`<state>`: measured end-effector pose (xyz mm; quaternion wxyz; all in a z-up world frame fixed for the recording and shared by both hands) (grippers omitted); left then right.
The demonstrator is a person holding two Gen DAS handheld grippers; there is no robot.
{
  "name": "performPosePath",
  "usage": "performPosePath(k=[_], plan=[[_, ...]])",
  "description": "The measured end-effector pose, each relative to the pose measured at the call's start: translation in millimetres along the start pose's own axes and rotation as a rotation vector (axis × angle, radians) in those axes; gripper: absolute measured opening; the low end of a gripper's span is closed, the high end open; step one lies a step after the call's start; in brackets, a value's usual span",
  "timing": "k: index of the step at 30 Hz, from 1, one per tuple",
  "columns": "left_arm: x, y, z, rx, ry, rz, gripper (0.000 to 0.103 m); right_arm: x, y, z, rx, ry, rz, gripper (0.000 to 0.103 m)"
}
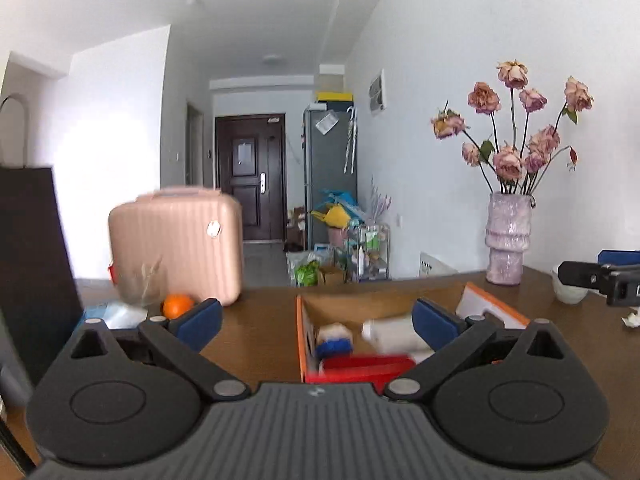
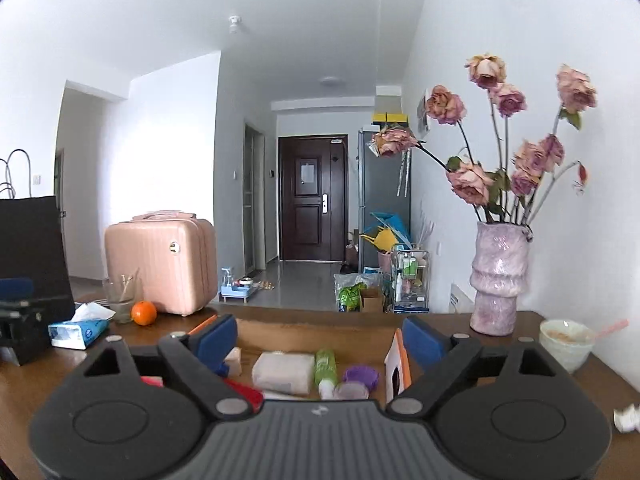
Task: Organize rigid objects
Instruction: 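Withdraw both tools toward the two white caps on the table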
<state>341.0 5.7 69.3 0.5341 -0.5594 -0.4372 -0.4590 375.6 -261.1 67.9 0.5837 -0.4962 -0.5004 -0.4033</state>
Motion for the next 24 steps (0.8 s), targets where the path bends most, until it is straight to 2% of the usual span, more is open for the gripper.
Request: performPosePath(k=[3, 7, 12, 17, 20, 22, 24], plan=[[-14, -21, 3, 0.008, -0.009, 0.005, 0.103, -14, -23, 7, 0.004, 0.032, 0.003, 0.09], [-25, -44, 6, 0.02, 0.004, 0.015, 0.103, -25, -52, 23, -0.004, -0.033, -0.005, 0.09], [-43, -83, 9, 0.007, -0.018, 0.016, 0.103, -41, -83, 36, -0.005, -0.027, 0.037, 0.09], [-73, -120, 20, 0.011, -0.046, 0.08, 0.103, -78, -123, 50, 0.015, -0.007, 0.093, 0.09], [-92, -144, 36, 0.056, -0.052, 0.095, 0.103, -99, -148, 57, -0.002, -0.021, 0.131, 0.09], [-104, -146, 45, 0.084, -0.071, 0.143, 0.103, -113, -165, 62, 0.014, -0.045, 0.141, 0.09], [-110, -140, 48, 0.086, -0.087, 0.178, 0.103, -120, -168, 63, -0.007, -0.029, 0.167, 0.09]])
Point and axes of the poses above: each gripper's, at about its wrist camera, not at the fingertips, and y roughly the way its jaws point, z to its left, x to its top, the point moved 4 cm from there along y, roughly the way its jaws point, and after that the axes turned 2 degrees about -y, right-handed, at the moved point
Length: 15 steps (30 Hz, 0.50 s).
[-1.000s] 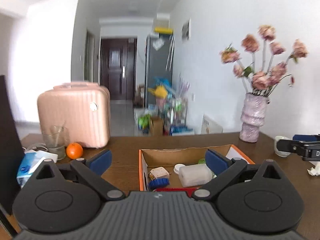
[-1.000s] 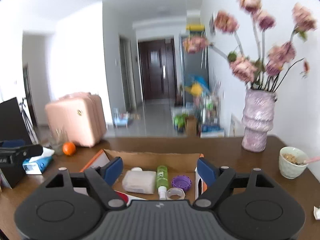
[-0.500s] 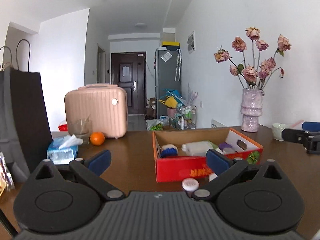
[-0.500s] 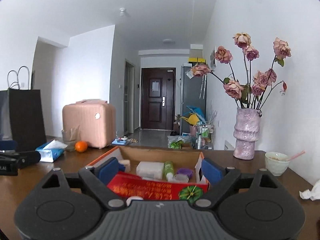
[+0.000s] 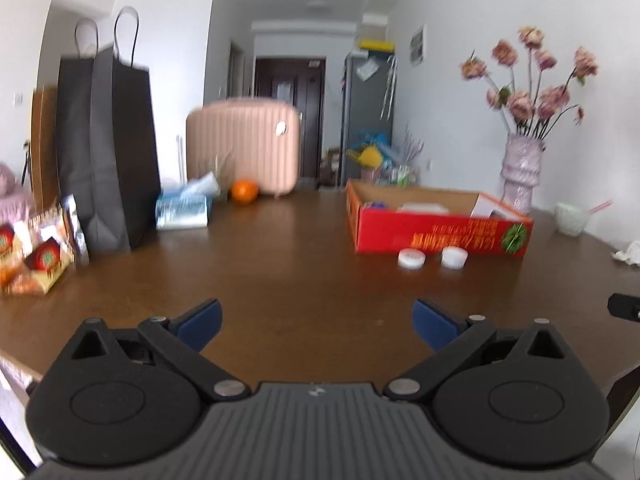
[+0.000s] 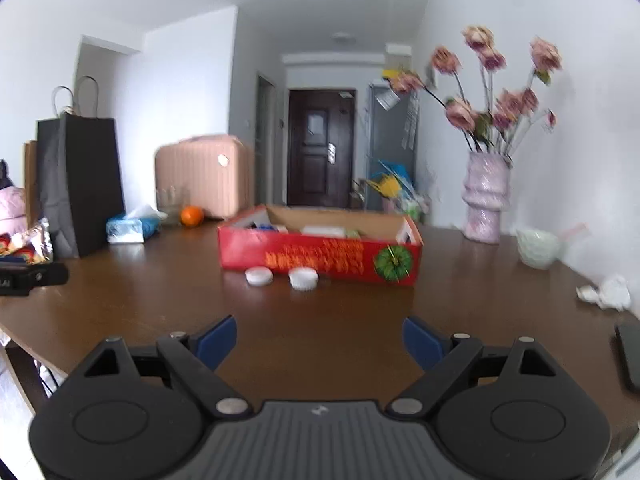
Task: Organize rigid objects
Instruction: 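Withdraw both tools toward the two white caps on the table, then grasp the labeled white cap with the left tool while the right tool grasps the ribbed white cap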
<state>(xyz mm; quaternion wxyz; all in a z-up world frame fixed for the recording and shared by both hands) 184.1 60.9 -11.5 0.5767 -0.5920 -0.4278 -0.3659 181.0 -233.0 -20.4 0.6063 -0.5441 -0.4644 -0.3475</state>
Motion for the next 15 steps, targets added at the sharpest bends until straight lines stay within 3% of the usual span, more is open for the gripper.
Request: performPosePath(k=[3, 12, 14, 15], plan=[[1, 15, -3, -0.009, 0.013, 0.015, 0.103, 0, 9, 2, 0.013, 0.05, 0.016, 0.09], [16, 73, -16, -0.071, 0.049, 0.058, 0.103, 11, 66, 5, 0.014, 0.042, 0.082, 0.088], [23, 93, -26, -0.112, 0.066, 0.073, 0.097, 15, 90, 5, 0.021, 0.034, 0.108, 0.085], [27, 108, -33, -0.142, 0.069, 0.091, 0.089, 17, 101, 5, 0.029, 0.035, 0.121, 0.084]])
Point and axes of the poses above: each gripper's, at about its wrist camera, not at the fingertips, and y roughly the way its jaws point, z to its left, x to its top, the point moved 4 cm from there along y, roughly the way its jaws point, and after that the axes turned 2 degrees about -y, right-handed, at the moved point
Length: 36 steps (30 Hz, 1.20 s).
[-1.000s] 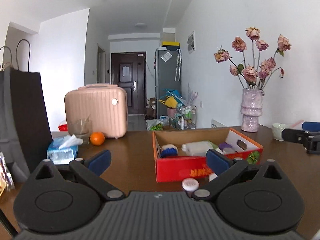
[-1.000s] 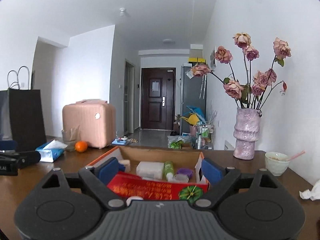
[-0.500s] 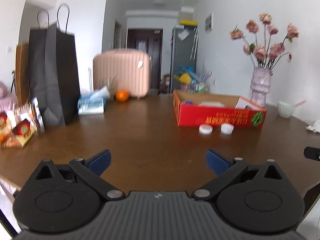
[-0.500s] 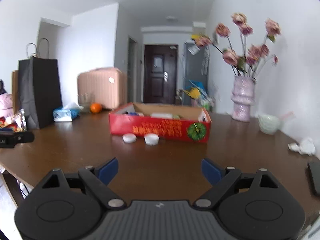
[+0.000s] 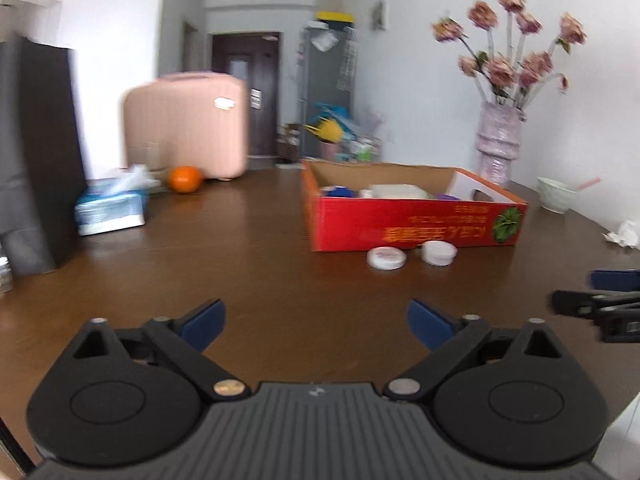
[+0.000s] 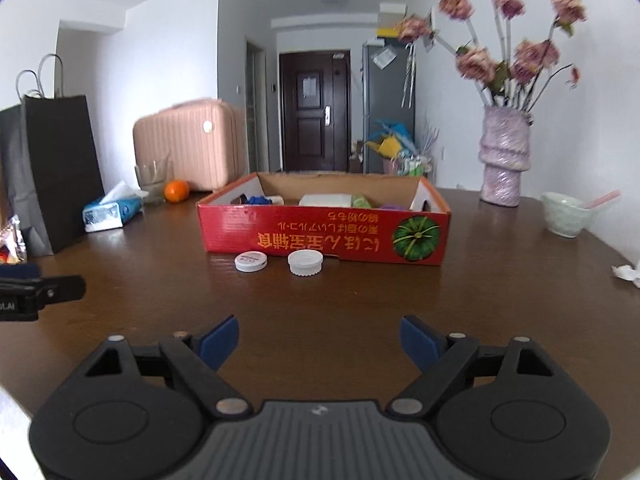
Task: Organize rigid objects
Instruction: 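Grasp the labeled white cap with the left tool while the right tool grasps the ribbed white cap, then carry both white caps with both tools over the red box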
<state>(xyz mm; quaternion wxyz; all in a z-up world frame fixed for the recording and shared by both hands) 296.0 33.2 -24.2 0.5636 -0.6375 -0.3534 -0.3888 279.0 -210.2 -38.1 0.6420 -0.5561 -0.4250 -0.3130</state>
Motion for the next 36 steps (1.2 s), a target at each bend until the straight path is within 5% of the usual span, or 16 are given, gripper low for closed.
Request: performPosePath(k=[3, 13, 15, 17, 22, 29, 36], plan=[[9, 40, -12, -0.071, -0.001, 0.084, 0.071, 14, 39, -5, 0.045, 0.021, 0.065, 0.079], [32, 138, -31, -0.147, 0.015, 0.223, 0.061, 56, 168, 0, 0.122, -0.068, 0.166, 0.066], [32, 158, -35, -0.135, 0.005, 0.262, 0.058, 58, 187, -2, 0.13, -0.059, 0.195, 0.056], [35, 170, -40, -0.114, -0.004, 0.256, 0.05, 56, 195, -6, 0.147, -0.043, 0.205, 0.039], [44, 193, -60, -0.072, 0.002, 0.242, 0.04, 56, 168, -41, 0.135, 0.04, 0.159, 0.039], [46, 161, -72, -0.059, -0.002, 0.19, 0.04, 46, 124, -77, 0.101, 0.103, 0.116, 0.039], [45, 59, -68, -0.064, -0.024, 0.093, 0.04, 37, 65, -74, 0.077, 0.075, 0.078, 0.039]])
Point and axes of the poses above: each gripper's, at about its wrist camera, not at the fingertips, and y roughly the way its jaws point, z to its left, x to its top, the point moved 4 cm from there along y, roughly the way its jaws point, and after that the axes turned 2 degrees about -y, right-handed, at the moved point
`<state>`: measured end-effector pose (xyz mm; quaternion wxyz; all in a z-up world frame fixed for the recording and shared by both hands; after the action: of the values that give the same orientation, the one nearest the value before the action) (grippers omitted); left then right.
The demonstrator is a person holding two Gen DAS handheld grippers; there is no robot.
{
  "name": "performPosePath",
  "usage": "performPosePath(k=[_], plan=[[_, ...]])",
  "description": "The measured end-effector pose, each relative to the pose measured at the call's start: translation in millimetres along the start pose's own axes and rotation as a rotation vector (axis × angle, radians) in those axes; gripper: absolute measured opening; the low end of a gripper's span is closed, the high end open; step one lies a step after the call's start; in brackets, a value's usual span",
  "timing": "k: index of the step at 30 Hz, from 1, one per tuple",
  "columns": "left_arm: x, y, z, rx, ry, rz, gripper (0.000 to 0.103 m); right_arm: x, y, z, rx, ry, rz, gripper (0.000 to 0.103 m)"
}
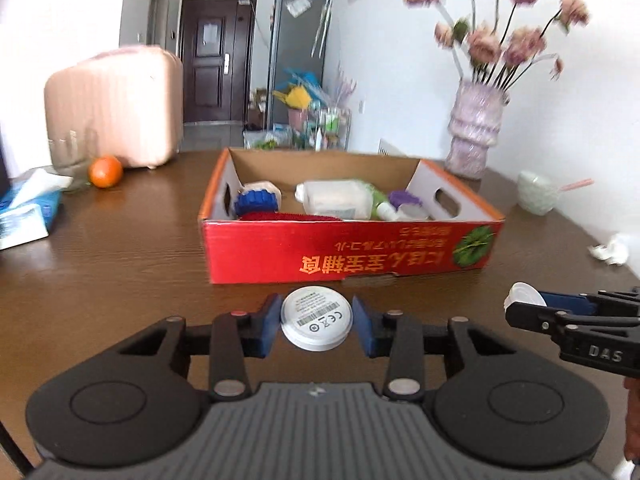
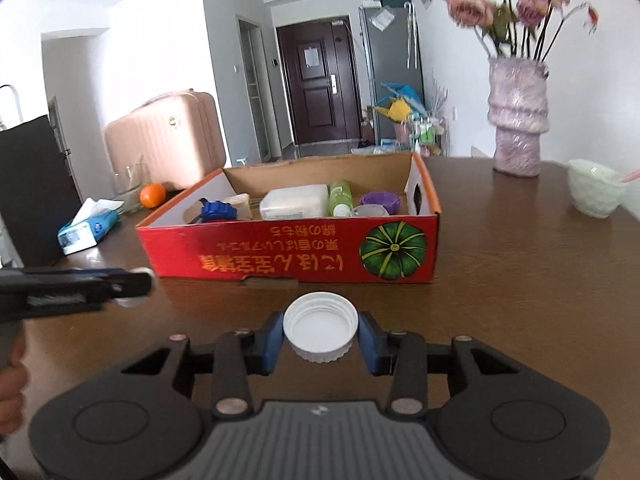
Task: Organize rigid objects
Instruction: 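Carry both white caps with both tools over the red box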
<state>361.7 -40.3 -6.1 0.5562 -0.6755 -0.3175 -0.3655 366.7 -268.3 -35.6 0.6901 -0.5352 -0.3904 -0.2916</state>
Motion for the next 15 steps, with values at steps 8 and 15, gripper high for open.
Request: performPosePath(k=[8, 15], plan=[[-40, -97, 5, 0.006, -0.048, -0.023, 0.04, -34, -94, 29, -0.048, -0.041, -0.086, 0.039], [-46, -165, 4, 0.007, -0.072, -0.127, 0.04, -54, -157, 52, -0.032, -0.052, -0.144, 0.039]])
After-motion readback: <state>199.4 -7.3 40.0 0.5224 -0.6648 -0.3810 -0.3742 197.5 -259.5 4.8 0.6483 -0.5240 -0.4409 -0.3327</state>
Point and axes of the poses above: each gripper's, at about its wrist camera, not at the fingertips, and y roughly the way its jaws point, z to its left, x to its top, the point moved 4 cm from there along y, roughly the way its jaws point, and after that the axes turned 2 degrees about -y, right-handed, at the moved point
